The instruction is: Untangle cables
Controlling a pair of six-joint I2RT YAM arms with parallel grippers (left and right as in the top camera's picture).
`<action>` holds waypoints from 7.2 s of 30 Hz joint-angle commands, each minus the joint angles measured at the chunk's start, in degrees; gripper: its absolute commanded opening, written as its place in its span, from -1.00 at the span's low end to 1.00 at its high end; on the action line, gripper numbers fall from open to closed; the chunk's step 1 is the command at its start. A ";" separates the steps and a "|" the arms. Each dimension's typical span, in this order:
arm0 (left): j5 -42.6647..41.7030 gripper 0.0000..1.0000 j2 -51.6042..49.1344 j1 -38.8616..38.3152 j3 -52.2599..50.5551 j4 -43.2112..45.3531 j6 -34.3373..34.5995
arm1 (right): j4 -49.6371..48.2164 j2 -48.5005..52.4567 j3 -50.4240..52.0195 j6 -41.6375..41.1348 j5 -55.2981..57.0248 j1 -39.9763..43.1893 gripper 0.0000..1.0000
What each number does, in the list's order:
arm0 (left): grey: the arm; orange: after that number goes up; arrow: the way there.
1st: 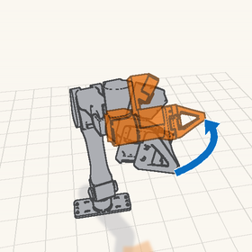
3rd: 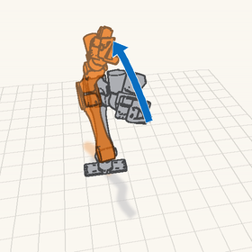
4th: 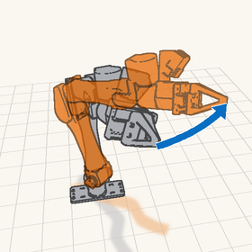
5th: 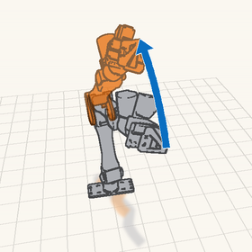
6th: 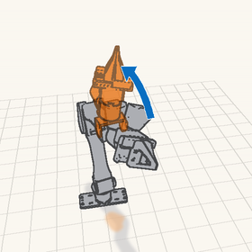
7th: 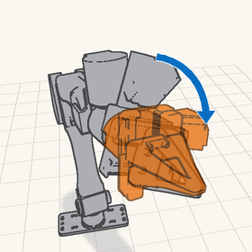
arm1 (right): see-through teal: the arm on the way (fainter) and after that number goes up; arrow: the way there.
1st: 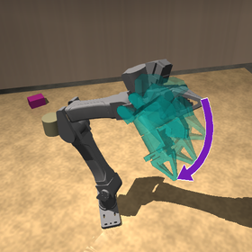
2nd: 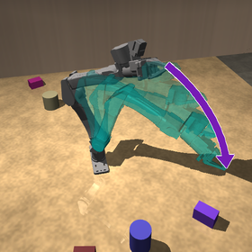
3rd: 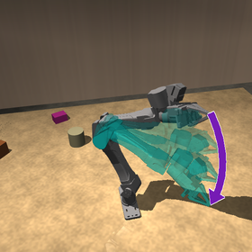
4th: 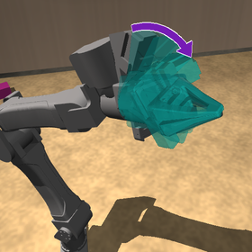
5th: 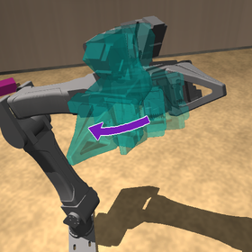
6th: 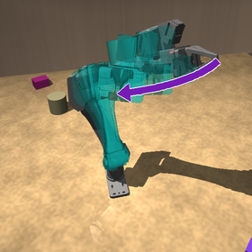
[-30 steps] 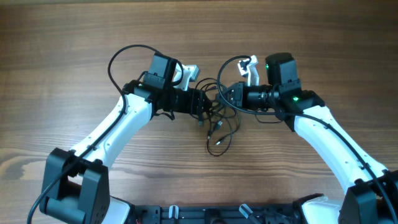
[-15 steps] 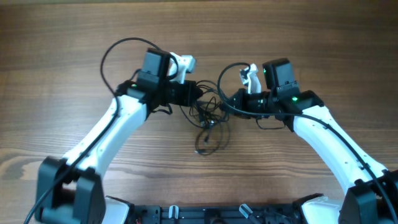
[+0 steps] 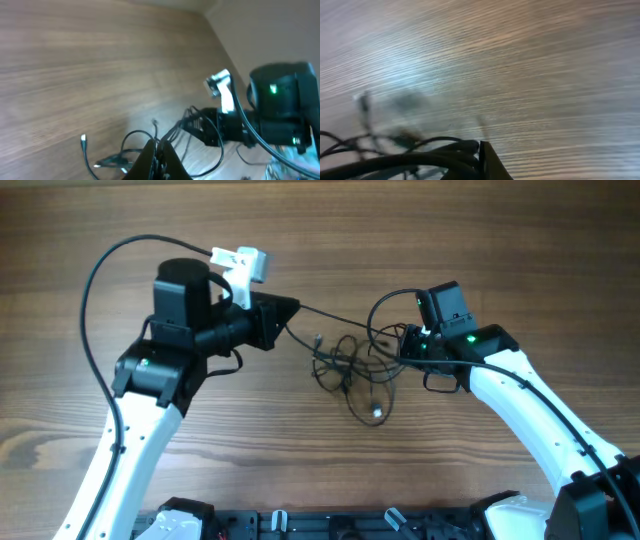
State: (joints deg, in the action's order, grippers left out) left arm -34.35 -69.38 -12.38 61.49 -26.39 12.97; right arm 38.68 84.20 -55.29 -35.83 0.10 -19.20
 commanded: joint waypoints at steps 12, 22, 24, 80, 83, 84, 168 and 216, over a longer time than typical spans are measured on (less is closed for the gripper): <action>-11.28 -0.92 5.31 34.18 0.76 4.94 10.27 | 1.29 -7.13 -0.26 -1.01 14.88 4.61 -0.90; -11.23 -0.74 1.31 25.75 0.59 -4.55 9.73 | -21.79 -7.72 -0.26 19.58 -44.06 4.55 -0.86; -11.26 0.29 -0.59 22.40 0.59 -4.76 9.75 | -22.29 -7.72 -0.26 17.66 -44.11 4.55 -0.81; -13.20 -0.42 -5.62 16.92 0.76 -3.45 8.26 | -14.60 -7.69 -0.20 24.06 -50.64 4.55 -0.70; -12.98 -0.42 -6.82 11.78 0.70 -4.11 6.21 | -21.14 -7.69 -0.20 23.52 -58.84 4.55 -0.38; -12.83 -0.42 -7.19 10.23 0.70 -4.07 5.18 | -21.55 -7.69 -0.20 23.37 -57.90 4.55 -0.30; 11.74 0.21 -31.56 -14.88 -1.62 -14.29 8.96 | -23.54 -21.49 -21.53 16.11 -18.38 13.84 -0.91; 15.76 0.17 -31.56 -10.64 -1.60 -15.34 8.98 | 23.04 -4.79 -1.11 20.83 -17.40 30.25 0.26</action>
State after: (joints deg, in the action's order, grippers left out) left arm -17.50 -100.42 -23.07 60.25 -41.91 21.78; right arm 66.52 78.98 -62.54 -14.63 -16.75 13.89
